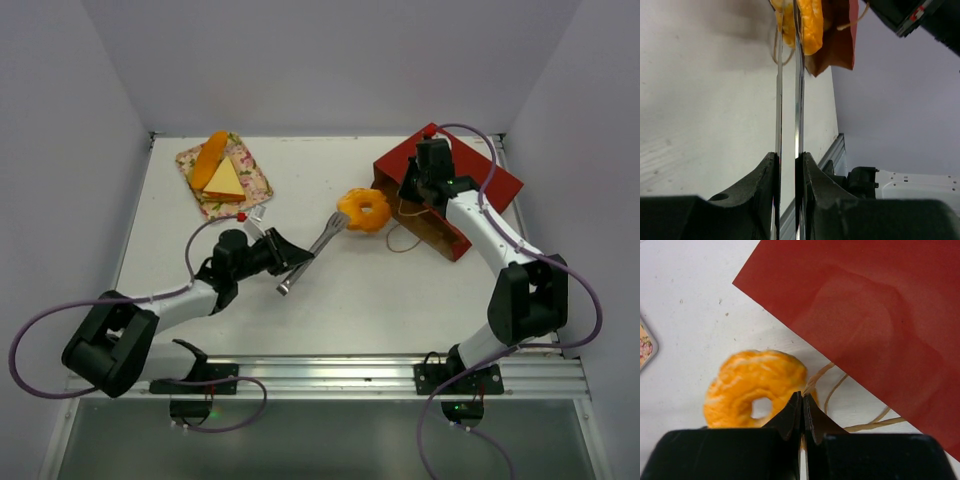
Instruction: Take the fake bread out of the paper bag
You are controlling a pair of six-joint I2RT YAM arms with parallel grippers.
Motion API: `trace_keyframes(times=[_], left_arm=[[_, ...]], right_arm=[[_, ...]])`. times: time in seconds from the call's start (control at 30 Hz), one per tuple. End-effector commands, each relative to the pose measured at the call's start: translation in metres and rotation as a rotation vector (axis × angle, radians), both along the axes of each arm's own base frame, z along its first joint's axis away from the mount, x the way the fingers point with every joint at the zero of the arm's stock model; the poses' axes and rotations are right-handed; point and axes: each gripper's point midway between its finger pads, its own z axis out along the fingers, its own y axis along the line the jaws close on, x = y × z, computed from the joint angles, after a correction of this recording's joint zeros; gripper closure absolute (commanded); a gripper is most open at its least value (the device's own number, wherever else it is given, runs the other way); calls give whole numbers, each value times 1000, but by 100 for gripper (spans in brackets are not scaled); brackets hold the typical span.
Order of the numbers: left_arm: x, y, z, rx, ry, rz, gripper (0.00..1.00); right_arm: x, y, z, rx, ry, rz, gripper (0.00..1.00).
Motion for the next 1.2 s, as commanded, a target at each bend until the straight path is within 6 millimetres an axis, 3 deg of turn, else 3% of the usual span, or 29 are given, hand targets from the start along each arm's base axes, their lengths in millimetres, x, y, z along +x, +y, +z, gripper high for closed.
trace_keyframes(times=[0.0, 0.13, 0.33, 0.6, 0.63, 0.67, 0.9, 1.17], left_arm=[[11, 23, 16, 42, -99, 23, 84], [27, 58, 26, 109, -135, 100, 84], [50, 107, 34, 75, -146, 158, 87], [77, 139, 58, 122, -197, 214, 89], [83, 150, 58, 147, -194, 246, 89], [89, 154, 70, 159, -221, 261, 89], [124, 192, 103, 294, -281, 423, 89], [162, 222, 116, 393, -275, 537, 88]], right_arm=[[0, 3, 22, 33, -70, 23, 100], [-1, 5, 18, 40, -67, 30, 100], [-2, 8, 11, 56, -59, 39, 100], [-2, 10, 6, 52, -50, 52, 100], [-2, 9, 5, 52, -47, 52, 100], [-2, 10, 5, 52, -48, 52, 100], [-1, 13, 1, 66, -40, 56, 100], [-10, 10, 2, 74, -52, 53, 100]])
